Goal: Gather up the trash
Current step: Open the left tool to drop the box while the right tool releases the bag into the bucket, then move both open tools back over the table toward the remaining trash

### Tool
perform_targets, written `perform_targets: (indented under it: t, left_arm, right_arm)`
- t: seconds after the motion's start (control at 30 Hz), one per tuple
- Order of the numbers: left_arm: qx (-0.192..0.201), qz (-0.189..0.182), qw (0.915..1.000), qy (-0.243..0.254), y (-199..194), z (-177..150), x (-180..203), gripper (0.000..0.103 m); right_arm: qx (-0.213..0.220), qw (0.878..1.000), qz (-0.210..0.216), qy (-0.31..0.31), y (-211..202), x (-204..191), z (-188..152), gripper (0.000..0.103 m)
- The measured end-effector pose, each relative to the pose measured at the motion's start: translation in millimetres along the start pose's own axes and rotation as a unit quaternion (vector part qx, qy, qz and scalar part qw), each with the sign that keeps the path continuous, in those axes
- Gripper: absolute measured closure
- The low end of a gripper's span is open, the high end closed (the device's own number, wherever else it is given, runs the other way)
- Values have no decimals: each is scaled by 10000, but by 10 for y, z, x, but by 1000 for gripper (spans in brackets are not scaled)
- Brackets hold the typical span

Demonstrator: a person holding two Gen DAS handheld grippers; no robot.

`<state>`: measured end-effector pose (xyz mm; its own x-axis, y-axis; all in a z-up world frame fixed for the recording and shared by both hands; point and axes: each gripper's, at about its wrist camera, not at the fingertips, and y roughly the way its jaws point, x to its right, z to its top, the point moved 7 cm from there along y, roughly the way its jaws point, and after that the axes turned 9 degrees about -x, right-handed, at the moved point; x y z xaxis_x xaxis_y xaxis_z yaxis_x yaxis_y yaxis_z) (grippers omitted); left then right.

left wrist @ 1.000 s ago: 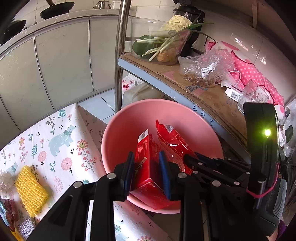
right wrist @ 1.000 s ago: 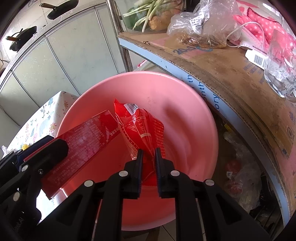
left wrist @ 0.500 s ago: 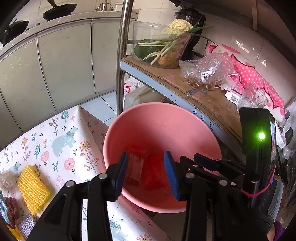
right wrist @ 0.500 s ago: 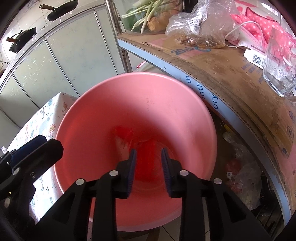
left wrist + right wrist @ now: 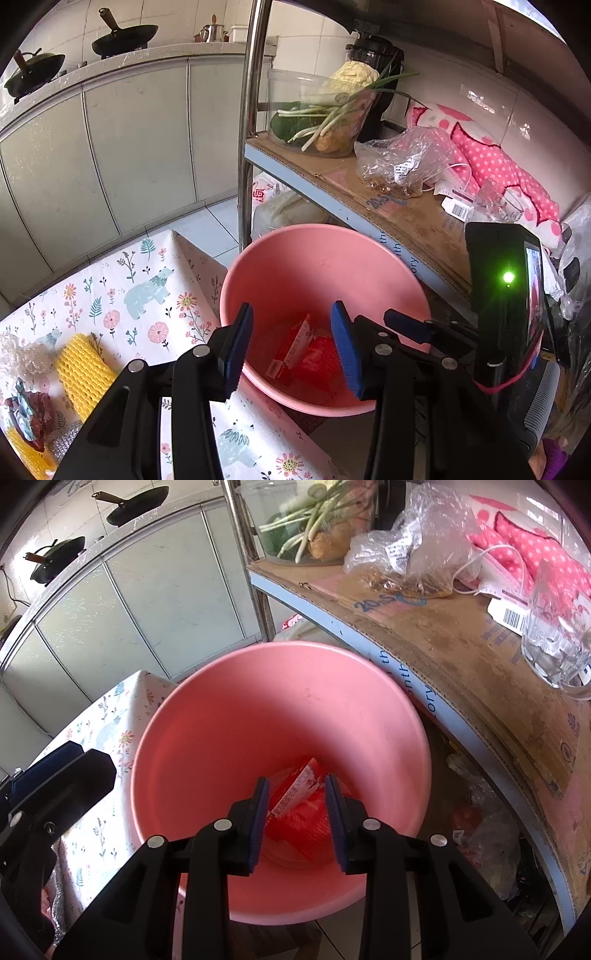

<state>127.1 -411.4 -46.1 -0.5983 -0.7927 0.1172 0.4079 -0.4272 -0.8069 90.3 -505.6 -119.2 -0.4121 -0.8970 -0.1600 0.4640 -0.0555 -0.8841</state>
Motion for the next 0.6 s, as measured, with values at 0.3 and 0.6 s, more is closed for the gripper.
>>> perform_targets:
  t: [0.3,0.6]
  left_arm:
    - [131,31,9999,17,-216,-7,27,59]
    - [315,94,9994,93,-499,-53,82,57]
  right_arm:
    - [173,9998,52,-90,-188,-70,6,71]
    - [388,9990,99,-216,-421,-134,-15,70]
